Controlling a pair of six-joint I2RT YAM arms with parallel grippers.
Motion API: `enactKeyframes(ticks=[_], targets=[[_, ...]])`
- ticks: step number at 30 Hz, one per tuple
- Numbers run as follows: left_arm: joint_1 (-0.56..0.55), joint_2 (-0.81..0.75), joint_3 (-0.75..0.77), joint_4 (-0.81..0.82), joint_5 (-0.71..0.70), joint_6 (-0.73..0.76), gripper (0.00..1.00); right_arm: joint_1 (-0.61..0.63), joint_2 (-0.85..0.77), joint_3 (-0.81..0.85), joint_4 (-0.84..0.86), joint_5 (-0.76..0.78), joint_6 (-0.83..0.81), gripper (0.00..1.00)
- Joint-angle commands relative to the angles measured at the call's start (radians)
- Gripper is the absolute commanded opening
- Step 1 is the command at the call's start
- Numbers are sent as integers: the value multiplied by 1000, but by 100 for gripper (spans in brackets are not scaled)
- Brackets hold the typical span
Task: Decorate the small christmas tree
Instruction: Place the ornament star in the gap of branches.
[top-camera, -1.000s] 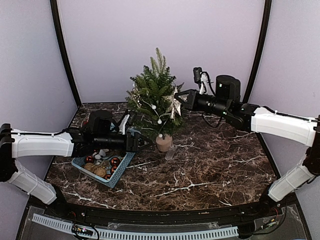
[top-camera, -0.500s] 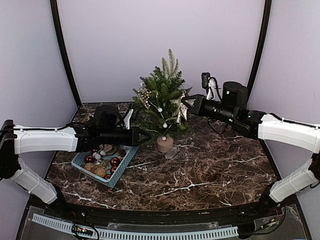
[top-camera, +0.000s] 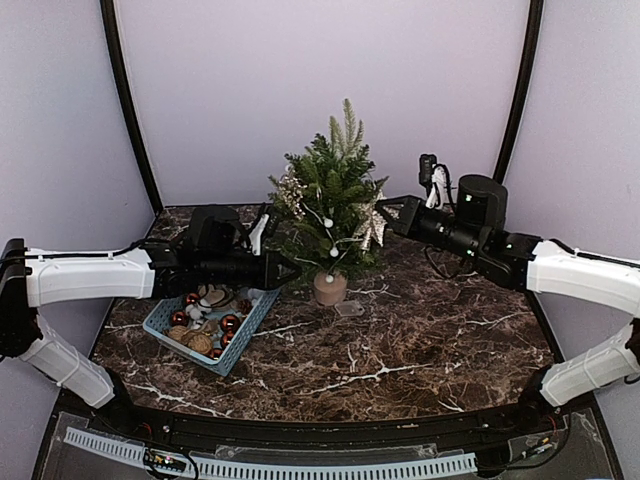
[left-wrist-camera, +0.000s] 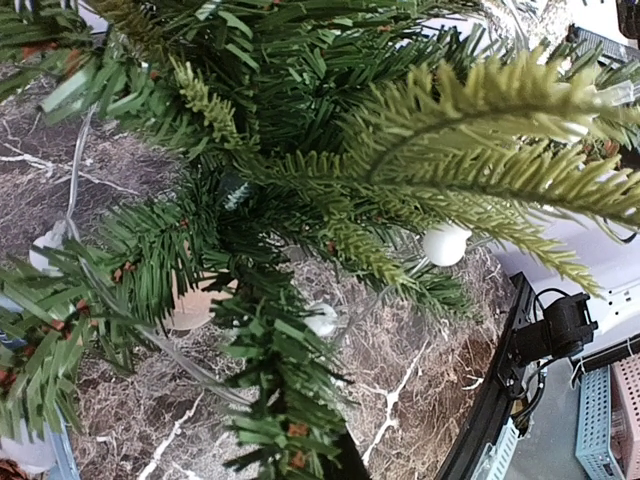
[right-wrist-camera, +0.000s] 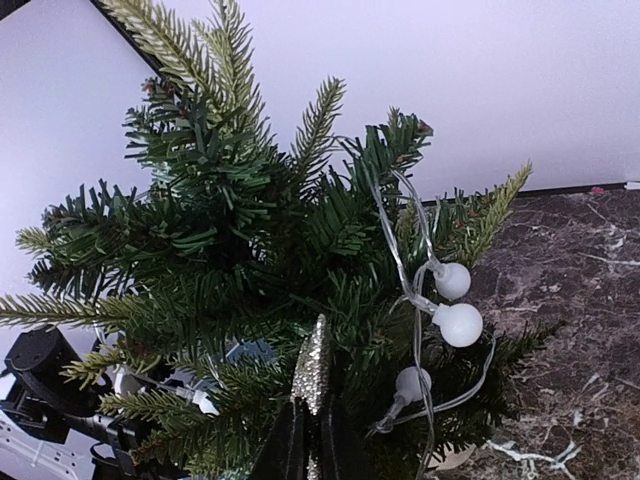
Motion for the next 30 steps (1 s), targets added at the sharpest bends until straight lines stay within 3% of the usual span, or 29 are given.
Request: enactKeyframes(ticks=[1, 20, 30], targets=[[-6, 1, 28, -24, 30, 28, 0, 8, -17, -26, 177, -20, 56, 6], [-5, 20, 60, -53, 45, 53, 0, 8, 108, 2, 334, -3, 6, 6], [-6, 11, 60, -70, 25, 62, 0, 5, 155, -6, 306, 9, -55, 7]])
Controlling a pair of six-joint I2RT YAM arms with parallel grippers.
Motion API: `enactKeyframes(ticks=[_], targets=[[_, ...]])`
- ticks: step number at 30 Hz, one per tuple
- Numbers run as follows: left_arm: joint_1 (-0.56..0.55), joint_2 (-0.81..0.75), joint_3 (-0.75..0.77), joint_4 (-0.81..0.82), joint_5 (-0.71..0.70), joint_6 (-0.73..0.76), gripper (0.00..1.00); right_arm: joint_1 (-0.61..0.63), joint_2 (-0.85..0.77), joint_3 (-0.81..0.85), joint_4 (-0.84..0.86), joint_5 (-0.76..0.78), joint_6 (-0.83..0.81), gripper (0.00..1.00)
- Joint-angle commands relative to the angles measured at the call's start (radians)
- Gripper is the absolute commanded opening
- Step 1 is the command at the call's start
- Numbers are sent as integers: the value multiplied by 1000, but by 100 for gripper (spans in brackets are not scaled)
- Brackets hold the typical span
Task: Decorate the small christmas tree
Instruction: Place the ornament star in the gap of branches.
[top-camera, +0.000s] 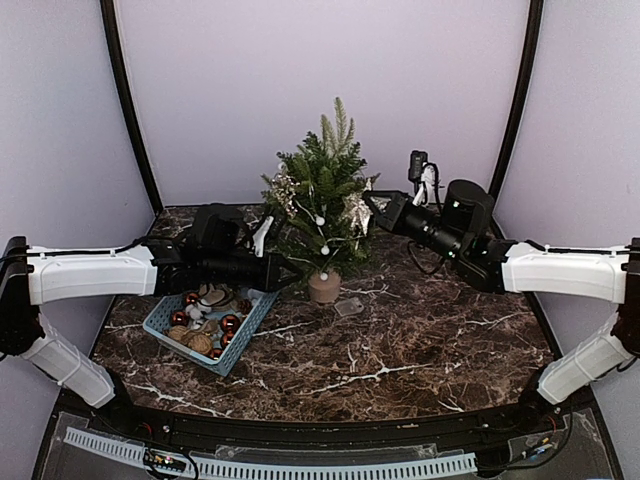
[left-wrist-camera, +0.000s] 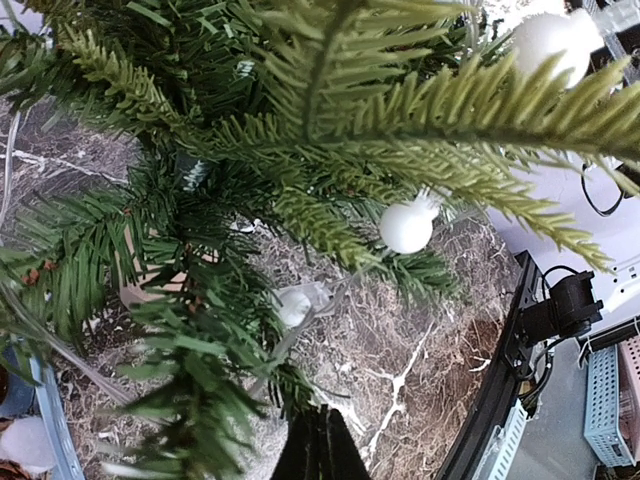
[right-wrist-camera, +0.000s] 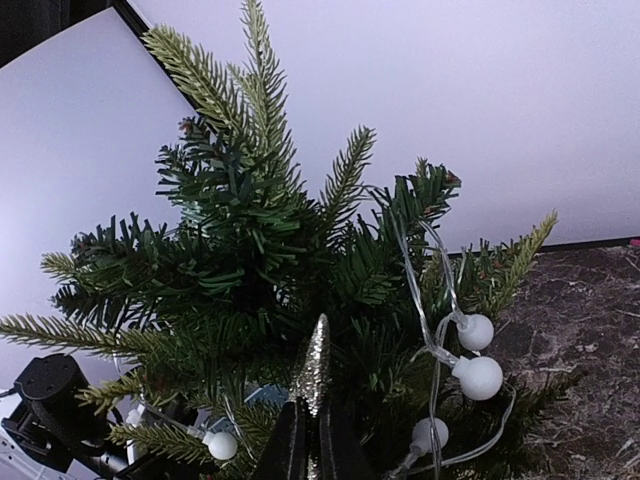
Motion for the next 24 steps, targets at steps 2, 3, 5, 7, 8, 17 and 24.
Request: enactKeyframes(ticks=[2, 3, 5, 7, 8, 17, 24], targets=[[-4, -14, 27, -19, -22, 12, 0, 2, 15, 9, -17, 25, -55, 7], [-4, -20, 23, -18, -27, 12, 0, 2, 12, 7, -26, 26, -60, 8], [-4, -27, 18, -19, -40, 11, 0, 2, 3, -2, -39, 52, -68, 9], [-4, -31, 14, -23, -47, 11, 0, 2, -5, -12, -42, 58, -75, 11], [-4, -32, 13, -23, -50, 10, 0, 1, -8, -14, -43, 59, -76, 12], [-4, -34, 6, -30, -56, -1, 0, -7, -19, -8, -63, 54, -75, 31], [-4, -32, 14, -34, -59, 4, 0, -7, -32, 24, -107, 43, -92, 46]])
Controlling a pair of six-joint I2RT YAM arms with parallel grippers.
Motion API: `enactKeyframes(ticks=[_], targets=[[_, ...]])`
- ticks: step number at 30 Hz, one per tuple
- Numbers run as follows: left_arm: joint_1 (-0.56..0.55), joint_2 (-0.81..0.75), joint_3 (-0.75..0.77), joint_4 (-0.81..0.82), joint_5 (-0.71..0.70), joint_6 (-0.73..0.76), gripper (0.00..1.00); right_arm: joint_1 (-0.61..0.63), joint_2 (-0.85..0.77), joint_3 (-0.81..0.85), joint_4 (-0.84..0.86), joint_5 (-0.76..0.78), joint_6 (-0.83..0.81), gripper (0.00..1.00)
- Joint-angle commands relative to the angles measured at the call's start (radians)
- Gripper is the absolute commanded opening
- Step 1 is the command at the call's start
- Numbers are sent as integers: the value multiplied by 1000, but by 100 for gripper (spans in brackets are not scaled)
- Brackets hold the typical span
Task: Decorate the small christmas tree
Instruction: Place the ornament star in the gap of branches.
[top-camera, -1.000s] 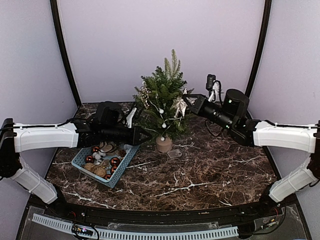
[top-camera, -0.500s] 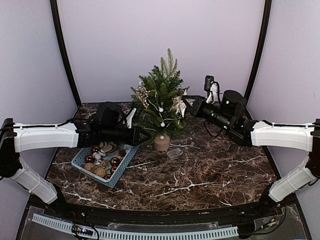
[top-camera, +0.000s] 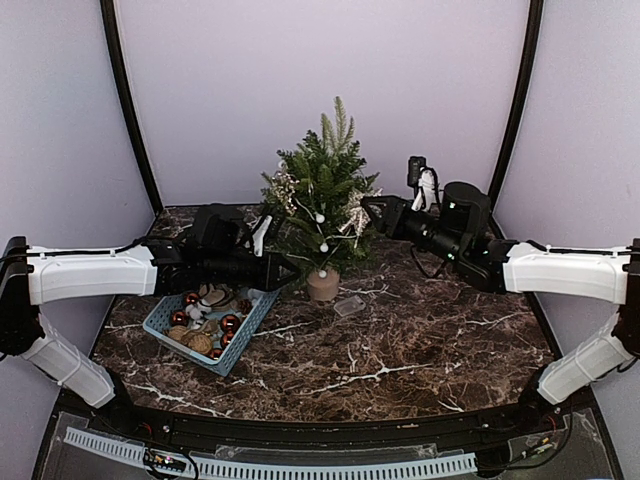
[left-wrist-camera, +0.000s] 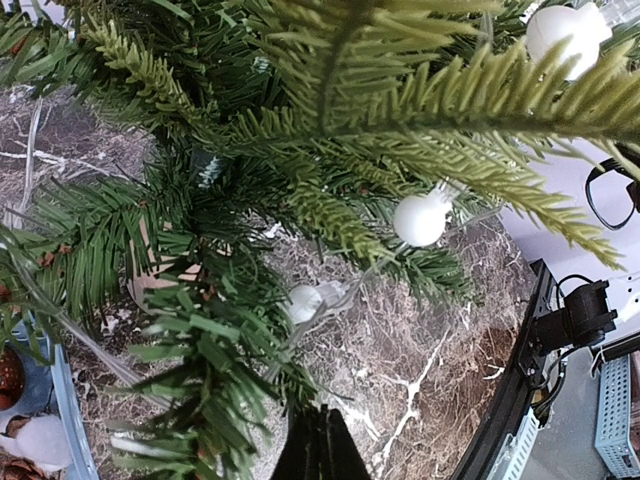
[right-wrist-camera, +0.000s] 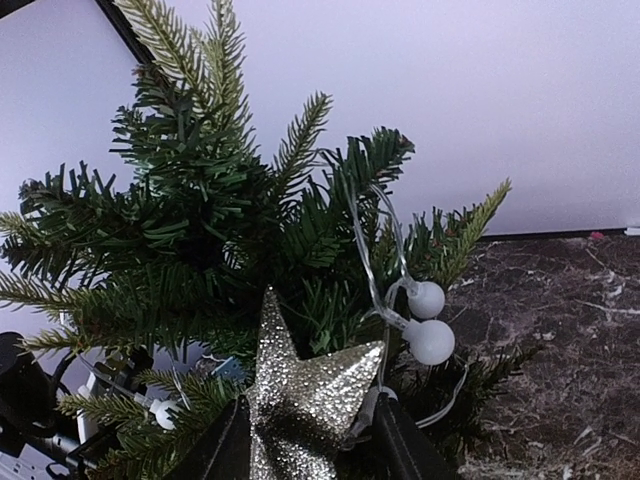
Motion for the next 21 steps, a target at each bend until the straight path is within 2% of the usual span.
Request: enactKeyframes(ticks=[1, 7, 21], targets=[[-4, -33, 13, -27, -13, 3, 0, -4, -29, 27, -30, 3, -22, 48], [-4, -34, 11, -30, -19, 8, 0, -9, -13, 37, -101, 37, -22, 59], [-4, -25, 13, -34, -14, 15, 0, -10, 63, 89, -181, 68, 11, 62]])
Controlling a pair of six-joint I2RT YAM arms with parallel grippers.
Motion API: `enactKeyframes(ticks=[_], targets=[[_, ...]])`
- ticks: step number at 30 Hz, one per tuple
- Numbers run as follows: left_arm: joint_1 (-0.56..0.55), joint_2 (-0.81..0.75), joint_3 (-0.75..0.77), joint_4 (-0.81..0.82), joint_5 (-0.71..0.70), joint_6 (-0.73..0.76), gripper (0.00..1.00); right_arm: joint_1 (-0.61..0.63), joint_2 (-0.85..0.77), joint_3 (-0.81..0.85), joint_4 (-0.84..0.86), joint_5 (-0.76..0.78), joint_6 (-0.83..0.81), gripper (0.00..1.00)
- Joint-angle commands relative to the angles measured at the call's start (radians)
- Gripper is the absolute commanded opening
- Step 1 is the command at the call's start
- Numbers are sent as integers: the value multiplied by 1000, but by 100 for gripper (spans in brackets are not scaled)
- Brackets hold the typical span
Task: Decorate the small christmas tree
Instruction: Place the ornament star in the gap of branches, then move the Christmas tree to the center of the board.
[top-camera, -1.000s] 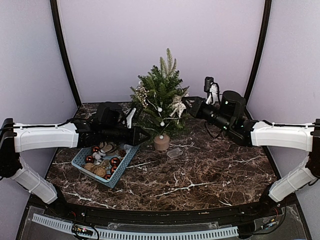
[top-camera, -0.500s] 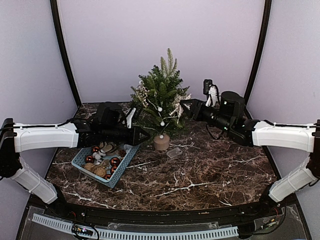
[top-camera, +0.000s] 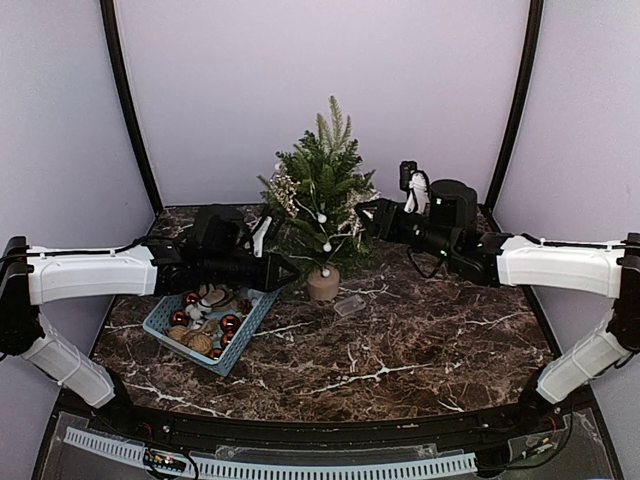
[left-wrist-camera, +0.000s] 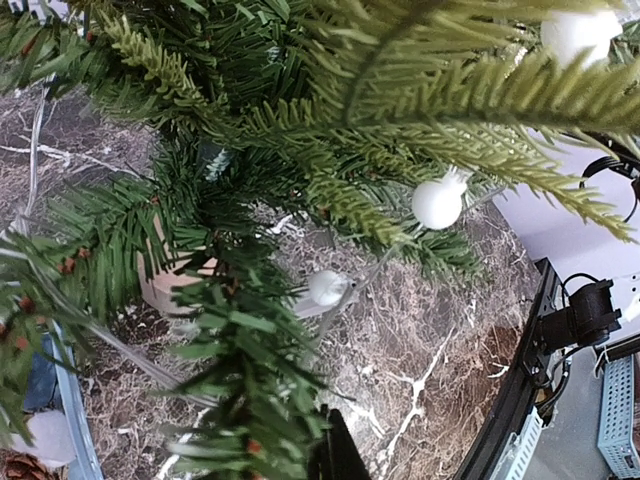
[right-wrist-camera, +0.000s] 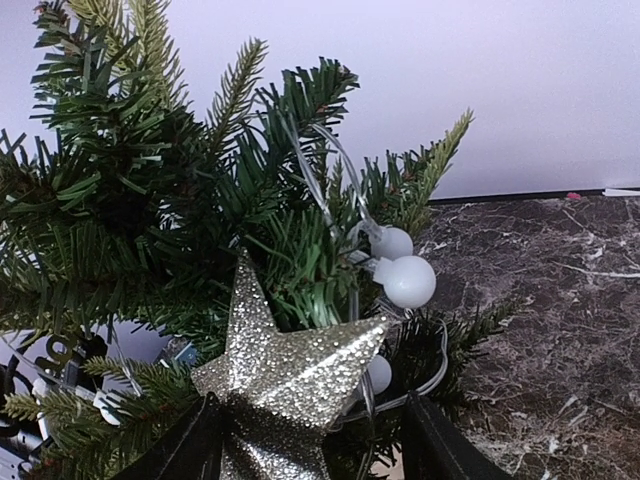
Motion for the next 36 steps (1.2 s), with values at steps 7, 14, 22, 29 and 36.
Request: enactKeyframes(ticks=[7, 14, 22, 29, 36], targets=[[-3, -38, 18, -47, -36, 21, 0, -6, -37, 45, -42, -14, 4, 70], [22, -63, 17, -96, -76, 36, 0, -8, -177, 72, -134, -33, -30, 84], [87, -92, 14, -112, -51, 80, 0, -9, -328, 38, -236, 28, -48, 87], [168, -83, 9, -72, 10, 159, 0, -9, -419, -23, -265, 47, -30, 86], [201, -35, 45, -44, 49, 234, 0, -9, -462, -64, -291, 50, -13, 86]])
